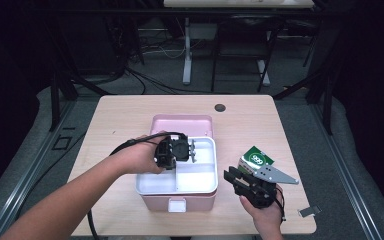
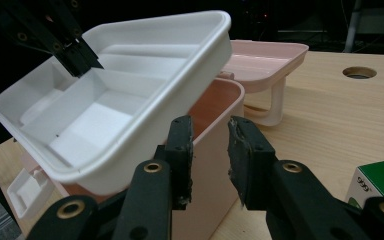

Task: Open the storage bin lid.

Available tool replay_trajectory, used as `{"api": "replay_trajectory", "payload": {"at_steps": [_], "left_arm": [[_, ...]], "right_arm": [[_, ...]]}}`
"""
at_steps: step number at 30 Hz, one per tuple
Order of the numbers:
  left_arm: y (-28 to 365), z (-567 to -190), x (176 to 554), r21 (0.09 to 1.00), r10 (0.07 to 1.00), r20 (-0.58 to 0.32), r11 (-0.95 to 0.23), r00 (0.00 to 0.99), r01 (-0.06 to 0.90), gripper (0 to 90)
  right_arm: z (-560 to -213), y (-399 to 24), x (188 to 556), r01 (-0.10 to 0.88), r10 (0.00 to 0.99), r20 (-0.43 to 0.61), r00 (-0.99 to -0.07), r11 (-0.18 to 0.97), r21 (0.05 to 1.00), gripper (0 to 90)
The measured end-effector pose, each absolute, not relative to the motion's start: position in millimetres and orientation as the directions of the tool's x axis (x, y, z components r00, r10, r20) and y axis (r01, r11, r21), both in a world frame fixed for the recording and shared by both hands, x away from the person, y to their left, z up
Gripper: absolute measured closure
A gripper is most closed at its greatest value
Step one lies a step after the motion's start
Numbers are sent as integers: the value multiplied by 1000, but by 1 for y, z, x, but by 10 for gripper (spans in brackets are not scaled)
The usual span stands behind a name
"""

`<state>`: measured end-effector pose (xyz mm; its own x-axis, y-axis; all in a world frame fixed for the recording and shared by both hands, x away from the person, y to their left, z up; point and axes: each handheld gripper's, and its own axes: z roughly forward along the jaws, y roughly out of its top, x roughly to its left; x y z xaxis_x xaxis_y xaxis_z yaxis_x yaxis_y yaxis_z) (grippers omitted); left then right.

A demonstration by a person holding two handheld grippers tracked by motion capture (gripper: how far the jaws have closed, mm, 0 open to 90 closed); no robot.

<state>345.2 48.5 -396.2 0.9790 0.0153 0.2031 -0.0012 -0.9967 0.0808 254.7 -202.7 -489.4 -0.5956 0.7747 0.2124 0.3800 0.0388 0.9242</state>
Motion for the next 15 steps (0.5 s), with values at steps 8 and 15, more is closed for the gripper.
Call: {"api": "replay_trajectory", "payload": {"at_steps": [8,15], "left_arm": [[69,-381,351,94,121,195,-990,973,104,894],[90,-375,358,123,228,173,-970,958,209,895]], "right_arm": [[-490,-204,256,380,776,212,-594,39,924,712],[-491,-202,256,385,777,211,-593,44,922,711]]}}
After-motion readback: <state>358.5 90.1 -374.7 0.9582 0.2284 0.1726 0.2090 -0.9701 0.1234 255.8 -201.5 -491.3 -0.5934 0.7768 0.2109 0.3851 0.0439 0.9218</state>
